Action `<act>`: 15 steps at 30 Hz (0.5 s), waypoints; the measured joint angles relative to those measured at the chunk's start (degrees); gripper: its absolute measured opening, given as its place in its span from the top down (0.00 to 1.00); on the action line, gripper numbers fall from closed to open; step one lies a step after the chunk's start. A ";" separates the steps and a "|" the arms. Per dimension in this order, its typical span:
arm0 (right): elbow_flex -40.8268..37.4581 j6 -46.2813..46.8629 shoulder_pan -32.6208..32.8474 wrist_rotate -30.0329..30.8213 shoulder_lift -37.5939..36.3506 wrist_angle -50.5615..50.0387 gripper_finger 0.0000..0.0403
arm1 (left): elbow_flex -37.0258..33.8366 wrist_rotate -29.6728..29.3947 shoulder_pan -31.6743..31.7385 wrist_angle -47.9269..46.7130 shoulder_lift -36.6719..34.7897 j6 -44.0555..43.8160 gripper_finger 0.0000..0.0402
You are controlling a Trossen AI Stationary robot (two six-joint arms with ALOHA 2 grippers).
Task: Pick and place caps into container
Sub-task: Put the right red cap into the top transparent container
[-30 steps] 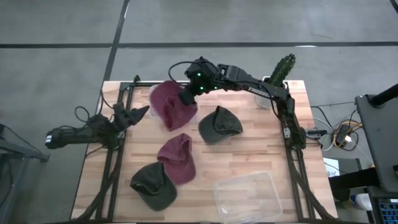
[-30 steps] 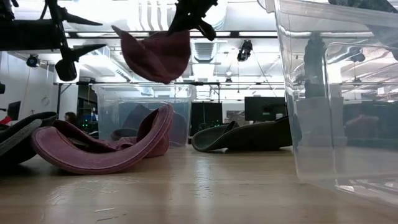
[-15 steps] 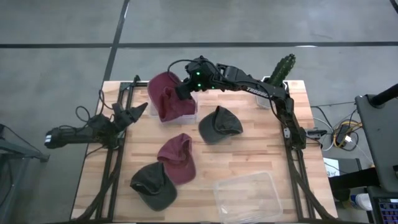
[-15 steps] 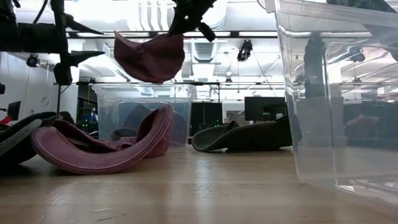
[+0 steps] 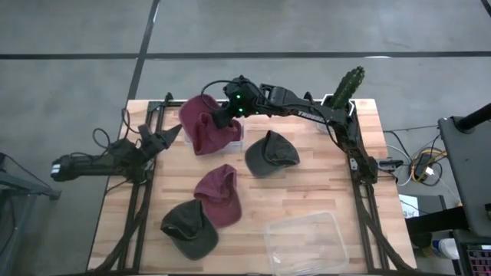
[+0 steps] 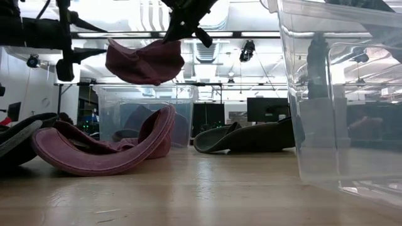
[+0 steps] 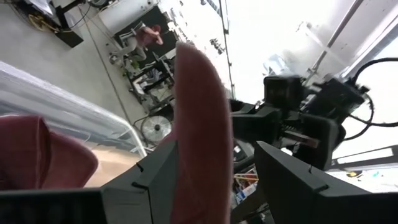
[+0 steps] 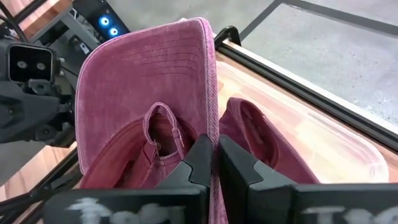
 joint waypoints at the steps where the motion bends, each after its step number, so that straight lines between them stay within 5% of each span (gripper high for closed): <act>1: 0.00 0.00 0.03 0.00 0.04 0.21 0.97 | 0.05 -0.06 0.00 0.00 0.52 -0.02 0.49; 15: -0.04 0.82 0.48 -0.63 0.13 3.09 0.97 | 2.89 -1.26 0.00 0.02 8.01 -0.41 0.54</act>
